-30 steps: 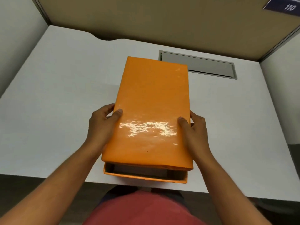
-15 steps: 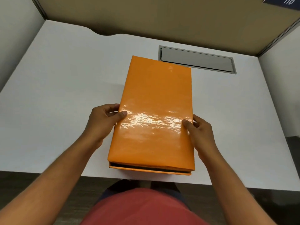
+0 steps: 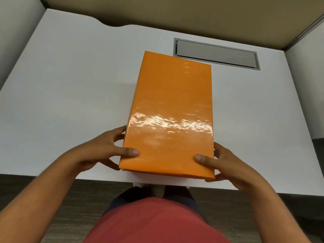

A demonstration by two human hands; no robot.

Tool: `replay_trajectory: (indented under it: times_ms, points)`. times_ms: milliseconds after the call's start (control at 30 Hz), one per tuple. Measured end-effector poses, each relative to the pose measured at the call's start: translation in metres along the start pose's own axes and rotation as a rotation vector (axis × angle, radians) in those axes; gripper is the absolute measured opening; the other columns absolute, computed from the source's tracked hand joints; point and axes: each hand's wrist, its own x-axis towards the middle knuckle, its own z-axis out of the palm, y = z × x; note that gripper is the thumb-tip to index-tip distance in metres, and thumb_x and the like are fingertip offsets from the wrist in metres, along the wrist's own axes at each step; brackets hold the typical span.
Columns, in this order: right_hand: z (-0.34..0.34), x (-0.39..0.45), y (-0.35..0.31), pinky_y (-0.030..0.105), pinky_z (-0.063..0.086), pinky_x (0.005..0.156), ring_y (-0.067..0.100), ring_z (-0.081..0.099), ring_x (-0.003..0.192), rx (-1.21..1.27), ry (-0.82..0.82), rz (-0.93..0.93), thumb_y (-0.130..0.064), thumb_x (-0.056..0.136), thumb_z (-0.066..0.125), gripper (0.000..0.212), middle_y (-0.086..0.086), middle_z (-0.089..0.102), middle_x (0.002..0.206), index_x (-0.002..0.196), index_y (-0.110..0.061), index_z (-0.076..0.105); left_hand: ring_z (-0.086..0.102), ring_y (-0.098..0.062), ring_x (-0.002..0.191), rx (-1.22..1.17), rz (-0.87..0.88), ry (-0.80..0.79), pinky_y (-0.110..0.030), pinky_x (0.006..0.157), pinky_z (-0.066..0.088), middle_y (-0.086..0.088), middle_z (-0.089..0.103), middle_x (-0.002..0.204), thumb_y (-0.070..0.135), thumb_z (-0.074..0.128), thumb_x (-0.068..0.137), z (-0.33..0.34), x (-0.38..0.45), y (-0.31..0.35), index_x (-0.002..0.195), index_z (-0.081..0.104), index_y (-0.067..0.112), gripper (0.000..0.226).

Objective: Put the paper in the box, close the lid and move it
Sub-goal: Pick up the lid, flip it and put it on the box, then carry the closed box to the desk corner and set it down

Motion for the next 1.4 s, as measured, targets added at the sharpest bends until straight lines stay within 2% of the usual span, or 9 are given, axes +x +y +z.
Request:
replay_trajectory:
  times_ms: [233,433,533,600,700,833,933,1133,1400]
  points:
    - [0.002,-0.004,0.003,0.028,0.064,0.069,0.018,0.066,0.11,-0.183,-0.019,-0.054,-0.057,0.051,0.096,0.116,-0.015,0.055,0.14,0.149,-0.041,0.037,0.075,-0.018,0.11,0.072,0.082,-0.052,-0.041,0.082,0.066,0.023,0.047,0.151,0.042,0.1,0.059,0.003,-0.003,-0.009,0.152,0.032,0.058,0.116]
    - [-0.001,0.003,0.009,0.024,0.062,0.066,0.018,0.067,0.105,-0.217,-0.013,-0.074,-0.045,0.053,0.099,0.128,-0.007,0.051,0.145,0.157,-0.041,0.024,0.07,-0.026,0.113,0.155,0.081,-0.014,-0.042,0.083,0.066,0.015,0.036,0.163,0.042,0.101,0.059,0.003,0.0,-0.009,0.156,0.015,0.061,0.131]
    - [-0.005,0.004,0.001,0.026,0.062,0.067,0.017,0.066,0.106,-0.284,-0.042,-0.065,-0.052,0.052,0.098,0.137,-0.008,0.045,0.15,0.158,-0.045,0.011,0.063,-0.025,0.123,0.293,0.054,-0.016,-0.045,0.089,0.064,0.012,0.026,0.169,0.056,0.098,0.055,-0.006,0.002,0.0,0.156,0.001,0.06,0.14]
    - [-0.013,0.008,-0.012,0.036,0.061,0.083,0.024,0.063,0.12,-0.32,0.017,-0.045,-0.061,0.052,0.094,0.143,-0.007,0.038,0.158,0.16,-0.044,0.002,0.053,-0.031,0.139,0.439,0.063,0.121,-0.05,0.102,0.055,0.008,0.023,0.172,0.078,0.087,0.05,-0.015,0.009,0.017,0.16,0.001,0.052,0.141]
    - [-0.029,0.029,-0.049,0.048,0.05,0.099,0.032,0.054,0.136,-0.383,0.323,-0.143,-0.075,0.06,0.079,0.129,0.0,0.036,0.164,0.162,-0.036,0.01,0.042,-0.031,0.148,0.655,0.302,0.454,-0.051,0.112,0.042,-0.002,0.029,0.17,0.088,0.065,0.067,-0.029,0.03,0.059,0.161,0.027,0.036,0.114]
    - [-0.043,0.08,-0.114,0.048,0.039,0.113,0.031,0.042,0.146,-0.637,0.616,-0.52,-0.062,0.092,0.063,0.081,0.008,0.038,0.163,0.157,-0.021,0.038,0.023,-0.03,0.158,0.851,0.572,0.662,-0.058,0.121,0.03,-0.004,0.028,0.172,0.062,0.052,0.099,-0.033,0.082,0.123,0.158,0.041,0.026,0.07]
    - [-0.05,0.117,-0.149,0.05,0.032,0.119,0.032,0.031,0.152,-0.841,0.638,-0.572,-0.052,0.1,0.055,0.071,0.01,0.031,0.167,0.158,-0.014,0.037,0.02,-0.031,0.16,0.983,0.561,0.69,-0.06,0.122,0.029,-0.005,0.027,0.172,0.051,0.045,0.107,-0.033,0.115,0.159,0.16,0.038,0.019,0.063]
    - [-0.054,0.146,-0.16,0.047,0.047,0.105,0.037,0.05,0.135,-0.889,0.61,-0.615,-0.045,0.102,0.053,0.063,0.011,0.035,0.162,0.151,-0.006,0.043,0.044,-0.035,0.147,1.043,0.521,0.678,-0.052,0.114,0.041,-0.008,0.037,0.168,0.048,0.042,0.108,-0.038,0.143,0.162,0.157,0.04,0.011,0.061]
    - [-0.048,0.155,-0.147,0.047,0.042,0.112,0.037,0.046,0.14,-0.709,0.532,-0.641,-0.036,0.106,0.048,0.062,0.01,0.017,0.17,0.157,-0.007,0.029,0.022,-0.036,0.158,1.01,0.448,0.751,-0.066,0.116,0.036,0.001,0.022,0.174,0.057,0.033,0.107,-0.026,0.148,0.148,0.161,0.031,0.021,0.065]
